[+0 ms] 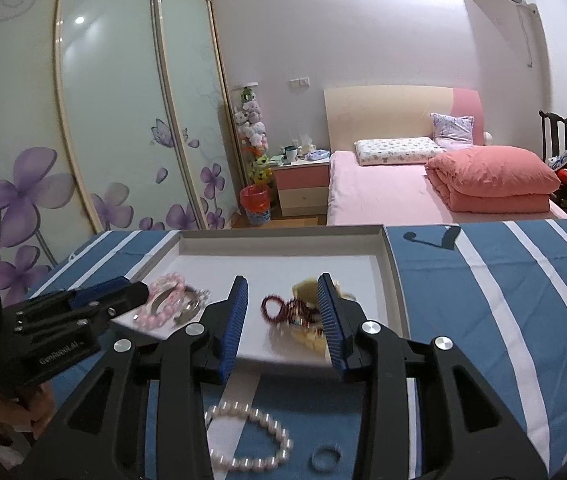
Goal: Organize jewelry
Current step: 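Reach down and grasp the white pearl bracelet with the left tool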
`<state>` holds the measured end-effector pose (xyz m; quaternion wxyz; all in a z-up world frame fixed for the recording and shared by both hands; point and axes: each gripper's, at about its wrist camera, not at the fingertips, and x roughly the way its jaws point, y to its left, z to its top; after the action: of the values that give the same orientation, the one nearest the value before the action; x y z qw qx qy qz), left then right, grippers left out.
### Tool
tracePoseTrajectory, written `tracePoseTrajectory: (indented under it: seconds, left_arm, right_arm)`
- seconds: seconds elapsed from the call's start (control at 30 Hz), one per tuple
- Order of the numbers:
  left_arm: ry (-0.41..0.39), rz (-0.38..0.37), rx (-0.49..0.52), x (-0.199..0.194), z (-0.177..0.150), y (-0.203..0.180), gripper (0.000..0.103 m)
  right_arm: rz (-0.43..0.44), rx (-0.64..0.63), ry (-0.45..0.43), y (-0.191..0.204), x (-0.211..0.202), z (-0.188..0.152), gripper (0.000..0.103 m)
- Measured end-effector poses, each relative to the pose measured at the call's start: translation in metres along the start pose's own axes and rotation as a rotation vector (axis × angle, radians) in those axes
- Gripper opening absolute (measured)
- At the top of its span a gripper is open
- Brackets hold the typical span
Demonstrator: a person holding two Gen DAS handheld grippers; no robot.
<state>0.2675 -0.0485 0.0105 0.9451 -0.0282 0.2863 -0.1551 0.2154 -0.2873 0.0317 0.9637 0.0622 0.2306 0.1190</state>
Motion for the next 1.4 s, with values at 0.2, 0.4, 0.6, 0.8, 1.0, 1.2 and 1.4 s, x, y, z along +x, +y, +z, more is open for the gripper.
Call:
tracePoseTrajectory:
  seconds: [0.2, 0.4, 0.6, 0.8, 1.0, 1.2, 1.4]
  left_arm:
    - [0.061, -0.049, 0.01, -0.008, -0.024, -0.022, 0.032]
    - [0.129, -0.07, 0.033, -0.002, -0.045, -0.041, 0.032]
    - [0.234, -0.056, 0.069, 0.025, -0.055, -0.057, 0.032]
    - [0.335, -0.018, 0.095, 0.047, -0.063, -0.063, 0.029]
    - [0.336, 0.024, 0.144, 0.044, -0.066, -0.062, 0.01]
    - [0.329, 0.104, 0.112, 0.029, -0.067, -0.022, 0.01]
    - [0.321, 0.206, 0.036, -0.002, -0.072, 0.044, 0.01]
  right_arm:
    - [0.002, 0.001, 0.018, 0.001, -0.029, -0.021, 0.038]
    - [-0.017, 0.042, 0.025, -0.008, -0.057, -0.045, 0.038]
    - [-0.034, 0.102, 0.032, -0.018, -0.076, -0.063, 0.038]
    - [-0.039, 0.115, 0.02, -0.023, -0.083, -0.064, 0.038]
    - [-0.026, 0.111, 0.023, -0.021, -0.081, -0.065, 0.038]
    - [-0.022, 0.102, 0.056, -0.02, -0.072, -0.067, 0.038]
    - [-0.042, 0.069, 0.137, -0.015, -0.054, -0.068, 0.038]
